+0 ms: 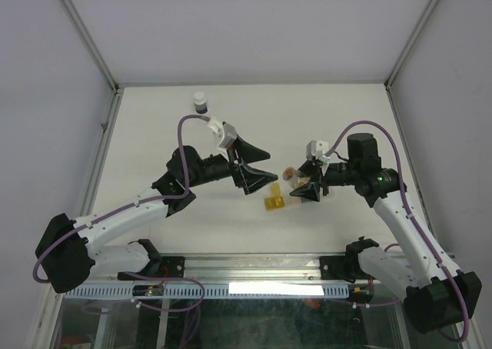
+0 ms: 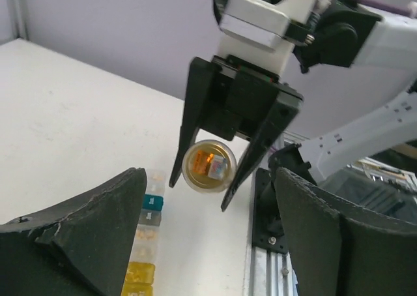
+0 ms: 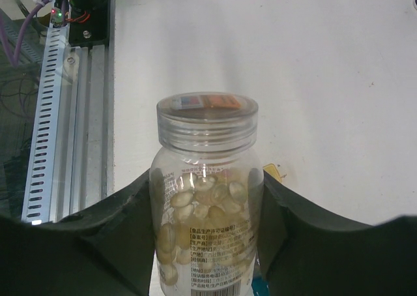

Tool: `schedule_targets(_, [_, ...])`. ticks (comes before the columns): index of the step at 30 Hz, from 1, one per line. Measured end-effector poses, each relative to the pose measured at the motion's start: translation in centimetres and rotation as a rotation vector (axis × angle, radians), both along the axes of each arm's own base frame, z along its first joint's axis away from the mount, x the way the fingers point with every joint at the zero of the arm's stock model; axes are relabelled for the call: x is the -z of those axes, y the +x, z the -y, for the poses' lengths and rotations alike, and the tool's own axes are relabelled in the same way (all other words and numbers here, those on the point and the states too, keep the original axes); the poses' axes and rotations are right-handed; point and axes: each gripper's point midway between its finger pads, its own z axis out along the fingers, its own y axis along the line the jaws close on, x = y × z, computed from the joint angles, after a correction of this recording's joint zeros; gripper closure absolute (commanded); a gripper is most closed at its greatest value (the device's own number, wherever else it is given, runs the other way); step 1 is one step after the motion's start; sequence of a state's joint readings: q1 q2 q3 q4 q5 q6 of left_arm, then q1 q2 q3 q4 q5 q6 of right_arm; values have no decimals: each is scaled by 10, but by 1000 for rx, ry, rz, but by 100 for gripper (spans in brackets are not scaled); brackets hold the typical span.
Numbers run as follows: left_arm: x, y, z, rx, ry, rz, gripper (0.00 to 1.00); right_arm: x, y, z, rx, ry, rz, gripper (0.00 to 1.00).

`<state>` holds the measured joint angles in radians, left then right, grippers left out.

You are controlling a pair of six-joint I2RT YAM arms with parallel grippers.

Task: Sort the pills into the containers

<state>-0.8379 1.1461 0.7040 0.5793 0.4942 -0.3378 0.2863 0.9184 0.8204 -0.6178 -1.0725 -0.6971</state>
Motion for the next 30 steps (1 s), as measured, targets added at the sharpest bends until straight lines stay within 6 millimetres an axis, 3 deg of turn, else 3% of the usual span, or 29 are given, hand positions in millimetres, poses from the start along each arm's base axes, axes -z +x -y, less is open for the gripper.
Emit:
schedule_targets(8, [-1, 6, 30, -59, 98, -164, 34, 0, 0, 0, -1, 1, 0, 100])
schedule_targets(18, [34, 9, 47, -37, 221, -246, 47, 0, 0, 0, -1, 1, 0, 100])
schedule_targets(21, [36, 5, 49, -10, 229, -249, 62, 0, 0, 0, -1, 1, 0, 100])
schedule_targets(25, [35, 0, 52, 20, 233, -235, 73, 0, -1, 0, -1, 1, -4, 100])
schedule_targets(30, [38, -5, 55, 98, 265, -125, 72, 2, -4, 1, -4, -3, -24, 100])
